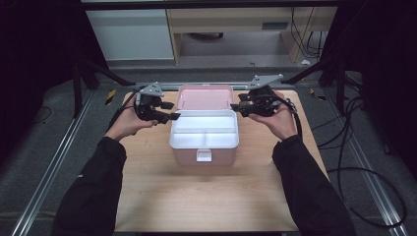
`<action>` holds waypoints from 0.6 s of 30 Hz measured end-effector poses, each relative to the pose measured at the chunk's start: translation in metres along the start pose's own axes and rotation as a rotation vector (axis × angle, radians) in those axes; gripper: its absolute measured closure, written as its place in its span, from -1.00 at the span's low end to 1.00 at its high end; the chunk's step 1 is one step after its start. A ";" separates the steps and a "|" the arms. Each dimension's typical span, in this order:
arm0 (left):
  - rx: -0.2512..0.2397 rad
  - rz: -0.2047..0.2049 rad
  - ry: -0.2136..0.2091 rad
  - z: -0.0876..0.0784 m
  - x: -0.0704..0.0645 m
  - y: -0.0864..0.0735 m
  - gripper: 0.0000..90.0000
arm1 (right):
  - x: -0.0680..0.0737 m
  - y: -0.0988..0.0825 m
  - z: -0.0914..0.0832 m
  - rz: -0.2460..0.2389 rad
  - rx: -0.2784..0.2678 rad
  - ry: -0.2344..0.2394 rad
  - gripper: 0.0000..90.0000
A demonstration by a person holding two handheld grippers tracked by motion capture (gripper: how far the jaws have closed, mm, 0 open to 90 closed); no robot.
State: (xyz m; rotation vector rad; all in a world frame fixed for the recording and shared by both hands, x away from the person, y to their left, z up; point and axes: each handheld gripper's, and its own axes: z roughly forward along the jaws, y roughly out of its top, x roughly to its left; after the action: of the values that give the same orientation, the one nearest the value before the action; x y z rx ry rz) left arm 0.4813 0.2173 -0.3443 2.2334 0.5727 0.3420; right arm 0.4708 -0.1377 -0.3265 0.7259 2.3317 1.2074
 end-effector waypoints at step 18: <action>0.232 0.186 -0.069 0.032 -0.012 -0.007 0.43 | 0.012 -0.006 0.044 -0.224 0.292 0.207 0.38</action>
State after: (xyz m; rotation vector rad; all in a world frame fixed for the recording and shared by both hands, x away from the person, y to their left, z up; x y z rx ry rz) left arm 0.4820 0.1951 -0.3713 2.5199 0.3850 0.3035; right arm 0.4855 -0.1057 -0.3564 0.4280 2.7128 0.8912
